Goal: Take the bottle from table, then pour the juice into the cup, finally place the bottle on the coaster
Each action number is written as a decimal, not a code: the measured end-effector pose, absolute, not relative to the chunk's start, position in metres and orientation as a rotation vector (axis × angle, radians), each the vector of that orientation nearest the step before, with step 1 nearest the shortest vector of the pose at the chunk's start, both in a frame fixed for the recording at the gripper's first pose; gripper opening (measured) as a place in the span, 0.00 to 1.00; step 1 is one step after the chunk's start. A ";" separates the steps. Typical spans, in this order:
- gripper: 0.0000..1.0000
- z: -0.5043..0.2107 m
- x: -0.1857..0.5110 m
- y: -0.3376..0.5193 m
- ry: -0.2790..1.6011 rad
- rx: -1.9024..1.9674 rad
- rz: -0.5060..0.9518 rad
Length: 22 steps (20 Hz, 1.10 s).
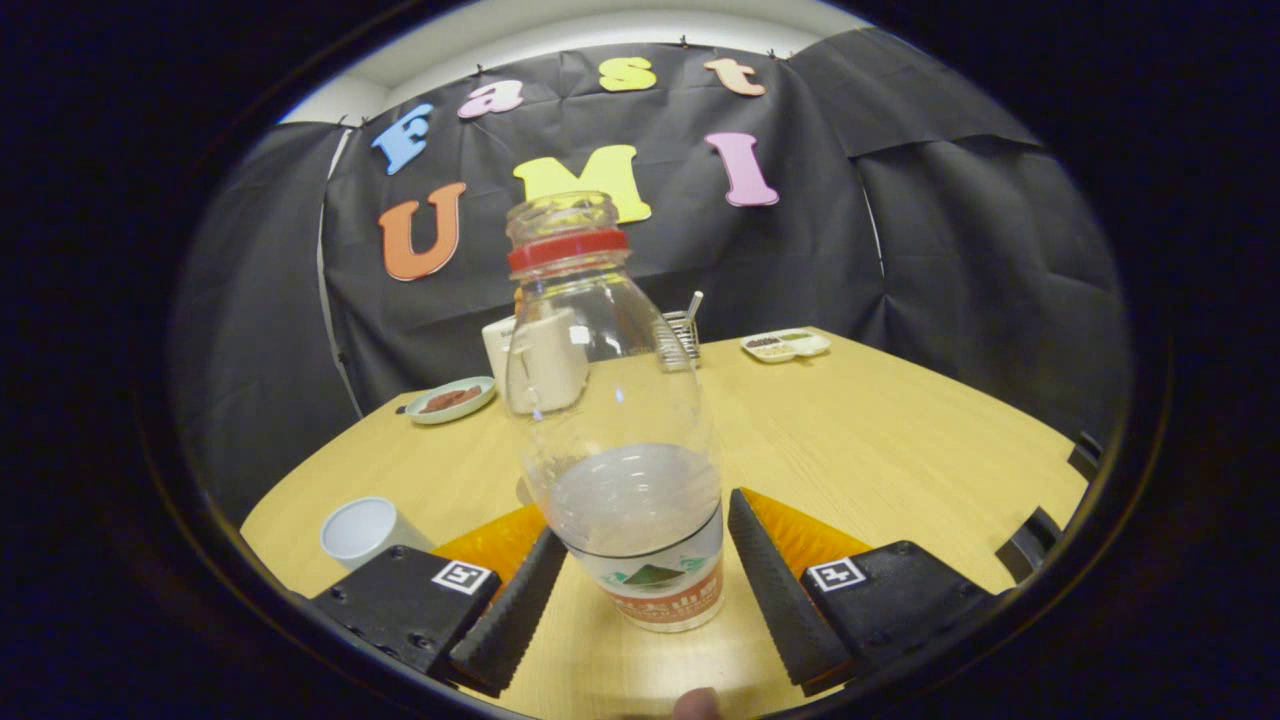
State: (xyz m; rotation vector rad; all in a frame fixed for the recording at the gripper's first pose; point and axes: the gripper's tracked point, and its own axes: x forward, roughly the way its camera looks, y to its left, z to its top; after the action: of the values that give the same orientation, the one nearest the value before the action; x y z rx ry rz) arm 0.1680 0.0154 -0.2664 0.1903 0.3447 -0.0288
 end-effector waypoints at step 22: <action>0.80 -0.201 0.164 -0.005 0.309 -0.198 -0.102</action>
State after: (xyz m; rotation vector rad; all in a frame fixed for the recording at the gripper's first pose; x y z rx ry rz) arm 0.1642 -0.0047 -0.2008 -0.1977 0.3092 -0.1021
